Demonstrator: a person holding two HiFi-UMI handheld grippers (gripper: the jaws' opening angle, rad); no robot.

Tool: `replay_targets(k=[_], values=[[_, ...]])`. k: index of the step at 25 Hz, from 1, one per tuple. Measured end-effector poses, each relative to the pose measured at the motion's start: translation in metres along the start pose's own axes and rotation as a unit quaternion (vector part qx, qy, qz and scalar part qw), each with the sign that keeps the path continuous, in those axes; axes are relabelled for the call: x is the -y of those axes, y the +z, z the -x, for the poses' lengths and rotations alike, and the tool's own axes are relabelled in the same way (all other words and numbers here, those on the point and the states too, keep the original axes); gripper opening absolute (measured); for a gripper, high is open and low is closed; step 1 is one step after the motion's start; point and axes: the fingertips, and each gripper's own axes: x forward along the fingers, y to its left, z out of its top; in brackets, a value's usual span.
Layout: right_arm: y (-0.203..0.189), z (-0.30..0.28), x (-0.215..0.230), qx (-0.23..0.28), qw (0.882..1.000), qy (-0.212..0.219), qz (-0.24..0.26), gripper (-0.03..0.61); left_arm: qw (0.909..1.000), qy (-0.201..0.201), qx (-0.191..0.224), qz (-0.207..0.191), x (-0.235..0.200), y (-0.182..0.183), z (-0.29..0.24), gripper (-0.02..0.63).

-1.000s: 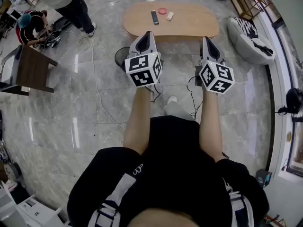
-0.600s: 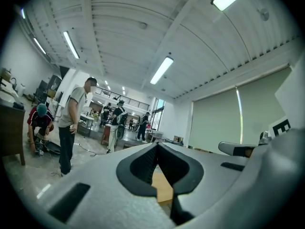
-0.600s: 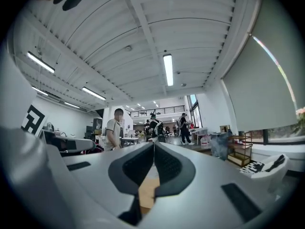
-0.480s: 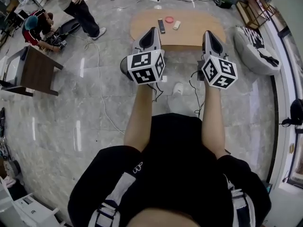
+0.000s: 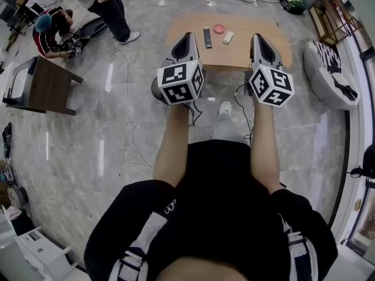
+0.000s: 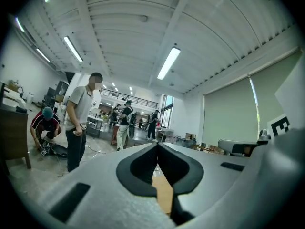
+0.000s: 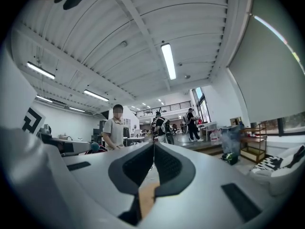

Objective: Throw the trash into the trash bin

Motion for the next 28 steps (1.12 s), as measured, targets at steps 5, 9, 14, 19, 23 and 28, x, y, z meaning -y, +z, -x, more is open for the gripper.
replay_targets(k=[5, 9, 14, 19, 23, 28], values=[[-0.001, -0.067, 0.057, -0.003, 1.000, -0.008, 0.001, 0.012, 0.9999, 0.014, -0.002, 0.001, 0.006, -0.004, -0.078, 0.002], [-0.004, -0.129, 0.094, -0.014, 1.000, 0.010, -0.001, 0.011, 0.9992, 0.039, -0.012, 0.002, 0.002, -0.009, -0.141, 0.002], [-0.002, -0.202, 0.133, -0.019, 0.999, 0.032, -0.010, 0.011, 0.9976, 0.068, -0.014, -0.002, -0.002, -0.003, -0.210, 0.002], [-0.008, -0.249, 0.158, -0.025, 0.998, 0.045, -0.024, 0.011, 0.9959, 0.088, -0.015, -0.015, -0.009, -0.002, -0.255, 0.002], [-0.023, -0.270, 0.174, -0.036, 0.998, 0.045, -0.033, 0.011, 0.9946, 0.099, -0.025, -0.020, -0.017, -0.010, -0.279, 0.002], [-0.039, -0.288, 0.191, -0.050, 0.997, 0.033, -0.046, 0.011, 0.9933, 0.103, -0.044, -0.028, -0.024, -0.022, -0.298, 0.002]])
